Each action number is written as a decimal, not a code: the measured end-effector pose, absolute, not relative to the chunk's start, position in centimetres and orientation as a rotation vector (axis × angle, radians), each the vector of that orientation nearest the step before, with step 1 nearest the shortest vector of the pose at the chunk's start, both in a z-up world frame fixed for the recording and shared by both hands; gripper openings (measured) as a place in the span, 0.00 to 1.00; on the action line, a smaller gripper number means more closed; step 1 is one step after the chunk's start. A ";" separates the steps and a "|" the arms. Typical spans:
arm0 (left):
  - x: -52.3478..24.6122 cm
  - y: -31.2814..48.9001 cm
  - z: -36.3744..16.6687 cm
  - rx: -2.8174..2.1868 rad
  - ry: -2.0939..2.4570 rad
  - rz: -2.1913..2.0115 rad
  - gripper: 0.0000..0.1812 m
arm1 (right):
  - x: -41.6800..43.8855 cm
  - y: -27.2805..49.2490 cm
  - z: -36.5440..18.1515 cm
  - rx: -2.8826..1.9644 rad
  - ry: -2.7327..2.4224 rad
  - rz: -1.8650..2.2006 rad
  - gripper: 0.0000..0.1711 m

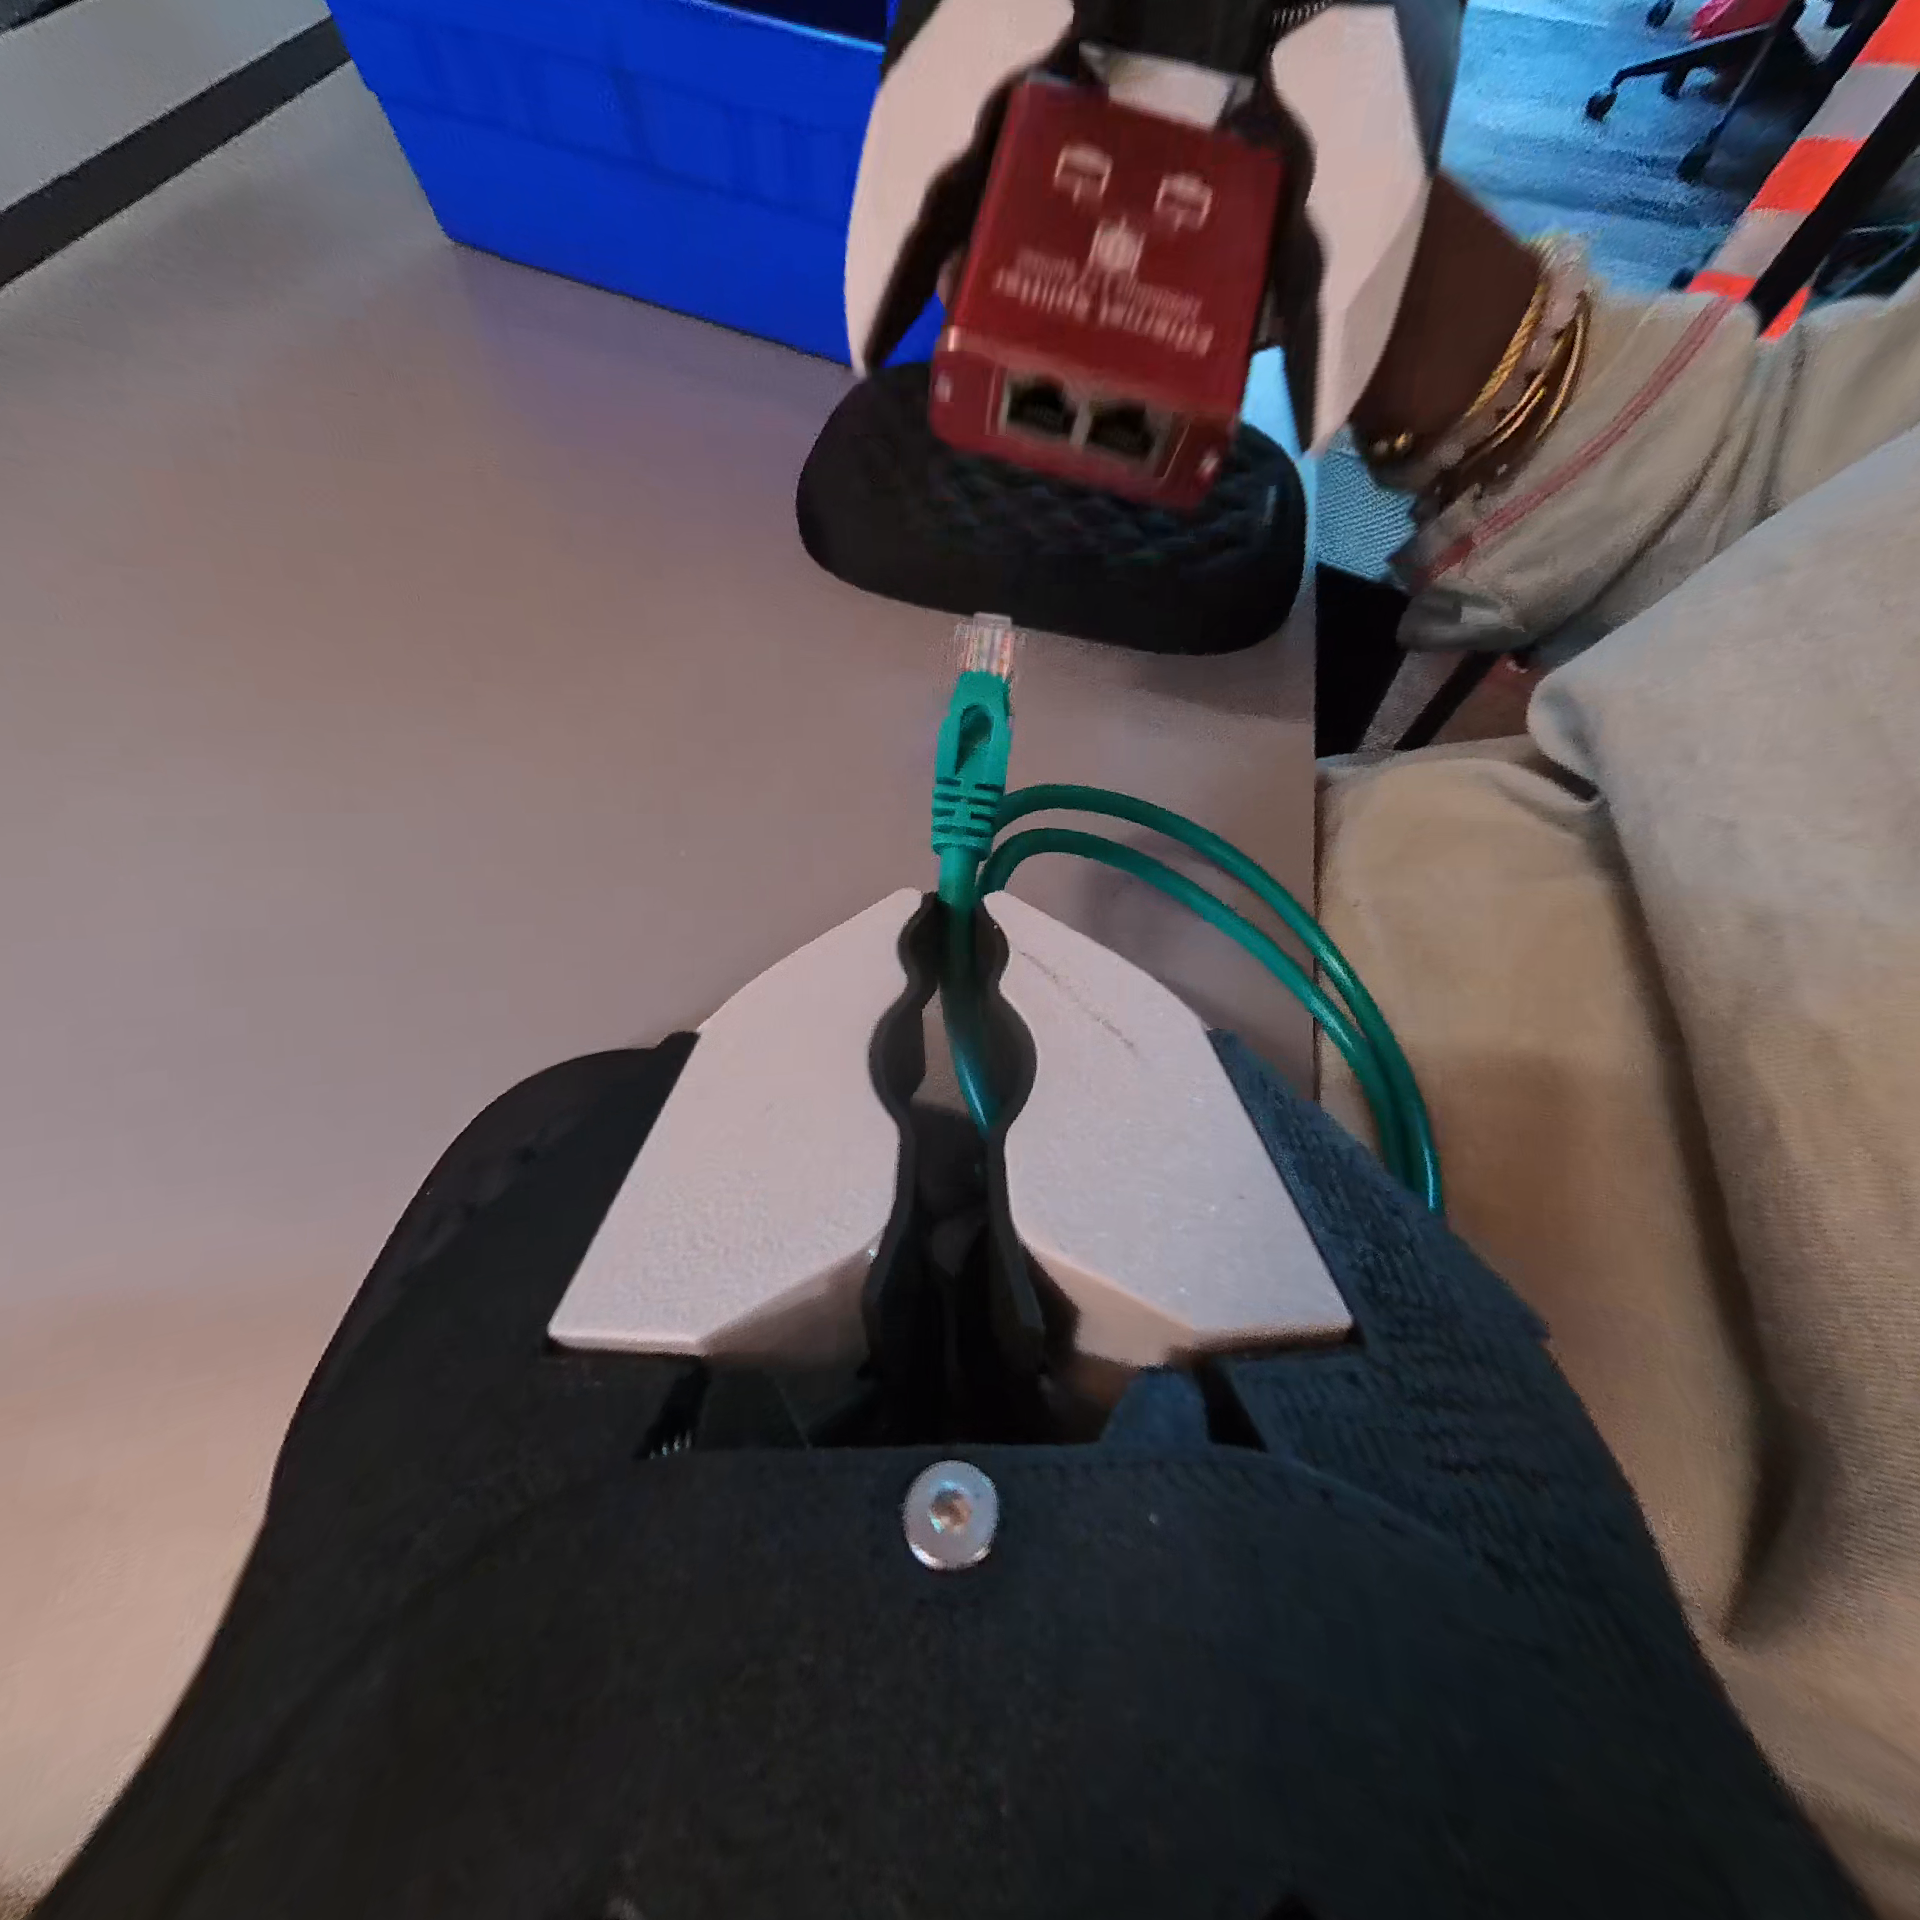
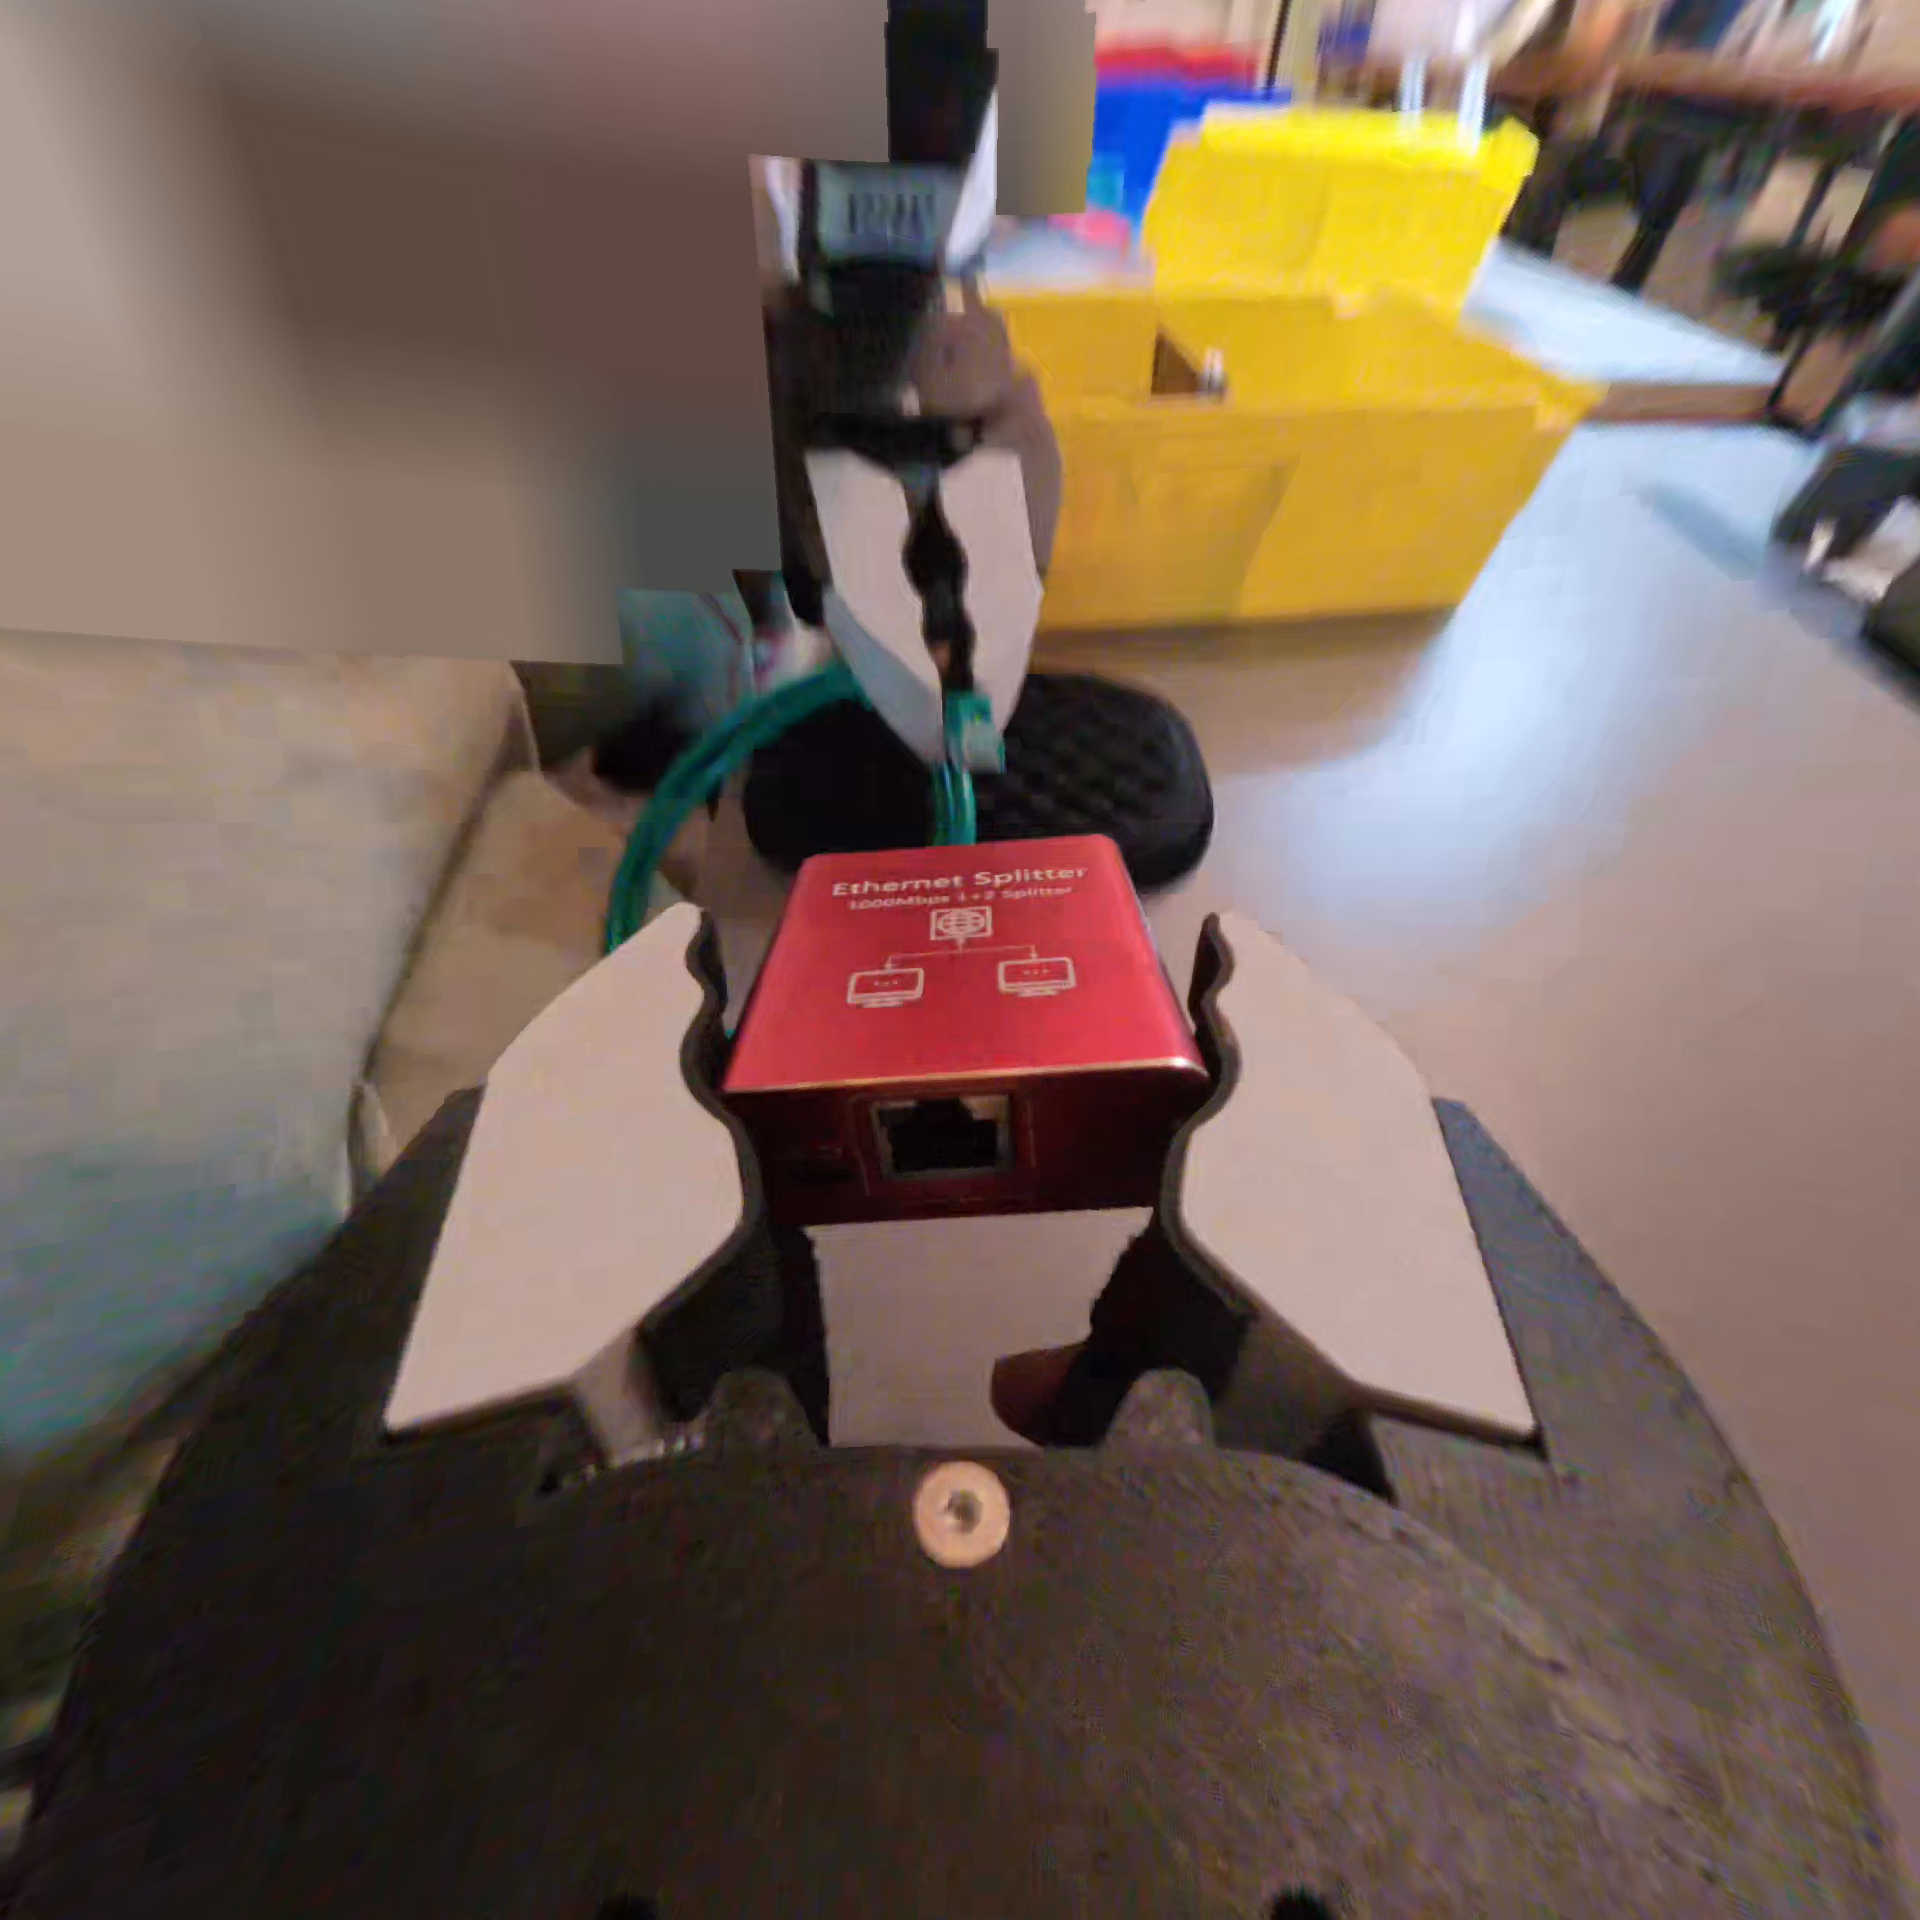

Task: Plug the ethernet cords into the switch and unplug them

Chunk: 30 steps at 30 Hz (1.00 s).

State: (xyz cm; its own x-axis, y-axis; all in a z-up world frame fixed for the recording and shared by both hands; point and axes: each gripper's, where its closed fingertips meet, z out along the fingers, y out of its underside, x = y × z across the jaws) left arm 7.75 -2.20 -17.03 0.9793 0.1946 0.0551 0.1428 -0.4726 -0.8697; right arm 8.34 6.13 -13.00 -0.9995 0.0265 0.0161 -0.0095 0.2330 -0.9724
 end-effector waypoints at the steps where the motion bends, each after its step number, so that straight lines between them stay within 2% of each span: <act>1: 7.8 -2.1 -16.9 -2.069 -0.230 0.068 0.03 | 8.6 5.8 -12.0 0.006 -2.357 2.036 0.51; 6: 8.7 -1.6 -15.6 -2.074 -0.226 0.085 0.03 | 10.0 4.3 -10.0 0.105 -2.137 2.347 0.51; 10: 9.0 -1.3 -14.8 -2.119 -0.234 0.136 0.03 | 9.9 4.2 -9.8 0.104 -2.091 2.413 0.51; 30: 9.8 -0.5 -15.3 -2.207 -0.179 0.192 0.03 | 9.3 3.1 -12.4 0.090 -2.211 2.157 0.51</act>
